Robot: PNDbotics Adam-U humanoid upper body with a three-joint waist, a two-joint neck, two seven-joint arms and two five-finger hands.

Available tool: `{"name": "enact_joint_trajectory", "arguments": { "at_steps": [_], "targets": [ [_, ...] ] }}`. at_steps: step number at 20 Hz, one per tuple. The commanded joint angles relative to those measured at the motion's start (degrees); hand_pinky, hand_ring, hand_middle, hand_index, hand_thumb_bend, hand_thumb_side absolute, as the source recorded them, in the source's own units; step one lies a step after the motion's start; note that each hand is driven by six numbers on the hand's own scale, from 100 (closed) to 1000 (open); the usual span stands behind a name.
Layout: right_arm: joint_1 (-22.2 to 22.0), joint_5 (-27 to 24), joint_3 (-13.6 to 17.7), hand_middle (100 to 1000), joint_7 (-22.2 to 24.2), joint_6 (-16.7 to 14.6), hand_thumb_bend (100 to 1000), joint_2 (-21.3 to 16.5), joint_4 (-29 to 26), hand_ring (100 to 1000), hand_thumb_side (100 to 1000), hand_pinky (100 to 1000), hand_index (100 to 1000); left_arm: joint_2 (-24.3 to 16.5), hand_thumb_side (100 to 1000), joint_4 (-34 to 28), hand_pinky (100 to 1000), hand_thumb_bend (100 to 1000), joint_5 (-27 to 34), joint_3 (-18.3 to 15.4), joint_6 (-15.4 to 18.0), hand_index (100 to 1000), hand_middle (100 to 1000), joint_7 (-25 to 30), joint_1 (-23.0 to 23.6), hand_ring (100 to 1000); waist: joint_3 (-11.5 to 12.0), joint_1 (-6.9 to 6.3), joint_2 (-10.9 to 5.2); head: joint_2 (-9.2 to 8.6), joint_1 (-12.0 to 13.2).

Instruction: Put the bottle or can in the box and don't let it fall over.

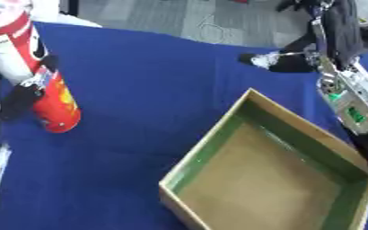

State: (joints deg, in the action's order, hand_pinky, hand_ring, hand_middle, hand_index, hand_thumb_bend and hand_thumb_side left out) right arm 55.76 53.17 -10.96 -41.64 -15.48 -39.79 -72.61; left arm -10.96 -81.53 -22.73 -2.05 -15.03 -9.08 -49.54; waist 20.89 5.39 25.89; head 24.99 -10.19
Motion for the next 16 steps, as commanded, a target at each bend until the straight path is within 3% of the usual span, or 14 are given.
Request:
{"name": "enact_joint_trajectory", "arguments": {
  "at_steps": [1, 10, 16],
  "targets": [
    [0.58, 0.98, 0.41, 483, -0.43, -0.69, 1000, -0.92, 0.93, 418, 465, 592, 504, -0.68, 605, 0.39, 1000, 518, 0.83, -0.19, 1.34, 927, 1000, -0.15, -1.31, 983, 0.2, -0.42, -0.79, -0.94, -0.14],
    [0.41, 0.69, 0.49, 484, -0.31, -1.38, 1000, -1.11, 0.86, 424, 456, 598, 506, -0.72, 572, 1.6, 1000, 454, 2.76, -0.05, 3.28, 930, 1000, 1.72, -1.74, 907, 0.08, -0.4, -0.69, -1.0, -0.32],
    [0.15, 0.49, 0.44, 492, 0.15, -2.1, 1000, -1.15, 0.6, 434, 446, 609, 507, -0.38, 586, 2.02, 1000, 373, 5.1, -0.08, 3.51, 871, 1000, 2.88, -1.51, 865, 0.01, -0.4, -0.64, -0.86, -0.32]
  ]
}}
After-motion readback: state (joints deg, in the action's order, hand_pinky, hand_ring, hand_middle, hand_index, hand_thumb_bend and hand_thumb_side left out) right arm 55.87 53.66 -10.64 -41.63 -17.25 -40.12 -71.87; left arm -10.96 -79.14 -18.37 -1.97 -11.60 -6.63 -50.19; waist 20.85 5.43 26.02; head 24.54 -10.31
